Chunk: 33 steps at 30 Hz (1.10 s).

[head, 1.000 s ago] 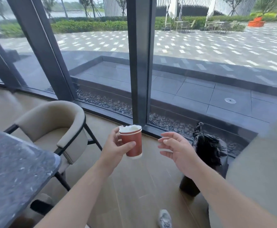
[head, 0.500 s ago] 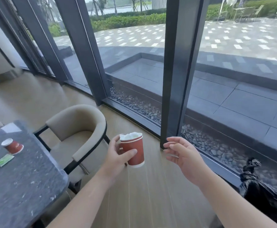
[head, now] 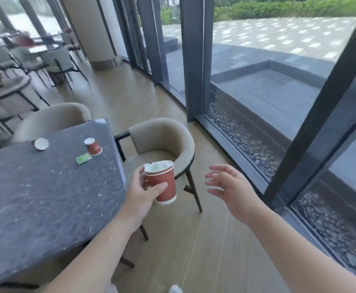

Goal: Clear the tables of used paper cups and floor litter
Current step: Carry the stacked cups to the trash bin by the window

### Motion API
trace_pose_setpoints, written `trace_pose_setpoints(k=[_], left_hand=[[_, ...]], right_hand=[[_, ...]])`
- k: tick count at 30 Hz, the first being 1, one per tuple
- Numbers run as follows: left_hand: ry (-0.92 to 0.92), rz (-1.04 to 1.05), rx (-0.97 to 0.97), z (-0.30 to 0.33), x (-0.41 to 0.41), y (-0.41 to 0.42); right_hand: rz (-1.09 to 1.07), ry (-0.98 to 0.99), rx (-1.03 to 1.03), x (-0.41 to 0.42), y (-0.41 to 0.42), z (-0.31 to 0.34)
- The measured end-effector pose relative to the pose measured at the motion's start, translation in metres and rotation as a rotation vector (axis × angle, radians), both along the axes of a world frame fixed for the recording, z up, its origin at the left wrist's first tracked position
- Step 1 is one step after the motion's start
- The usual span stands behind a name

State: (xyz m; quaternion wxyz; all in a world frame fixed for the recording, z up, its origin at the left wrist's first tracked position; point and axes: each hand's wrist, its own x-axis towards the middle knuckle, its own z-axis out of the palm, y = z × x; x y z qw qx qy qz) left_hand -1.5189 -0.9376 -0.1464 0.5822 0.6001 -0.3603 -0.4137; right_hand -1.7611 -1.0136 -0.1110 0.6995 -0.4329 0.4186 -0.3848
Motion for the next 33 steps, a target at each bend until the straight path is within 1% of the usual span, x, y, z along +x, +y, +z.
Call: trace_pose_setpoints(k=[3,6,9,12,15,17,21,26,30,33], left_hand=[[0.031,0.111,0.007,-0.011,0.038,-0.003],[0.034,0.171,0.004,-0.015,0.076,-0.013],[-0.029,0.169,0.011,-0.014,0.119,-0.023],[-0.112,0.191,0.026,-0.017,0.165,-0.029],[-0.127,0.239,0.043,-0.024,0.205,-0.037],[-0.132,0.276,0.062,-0.032,0.225,-0.039],[-0.143,0.348,0.116,-0.056,0.255,-0.035],[-0.159,0.442,0.231,-0.102,0.281,-0.025],[-0.224,0.513,0.348,-0.135,0.281,-0.028],[-0.231,0.561,0.381,-0.15,0.273,-0.04]], right_hand=[[0.097,0.002,0.011,0.051,-0.019,-0.009],[0.174,0.009,0.011,0.106,-0.036,-0.013],[0.246,0.041,-0.011,0.161,-0.057,-0.011],[0.31,0.09,-0.082,0.21,-0.08,-0.008],[0.343,0.107,-0.127,0.252,-0.1,-0.008],[0.369,0.112,-0.122,0.274,-0.108,-0.012],[0.452,0.15,-0.095,0.307,-0.111,-0.028],[0.535,0.186,-0.074,0.33,-0.12,-0.043],[0.574,0.21,-0.057,0.34,-0.139,-0.05],[0.608,0.231,-0.043,0.346,-0.153,-0.051]])
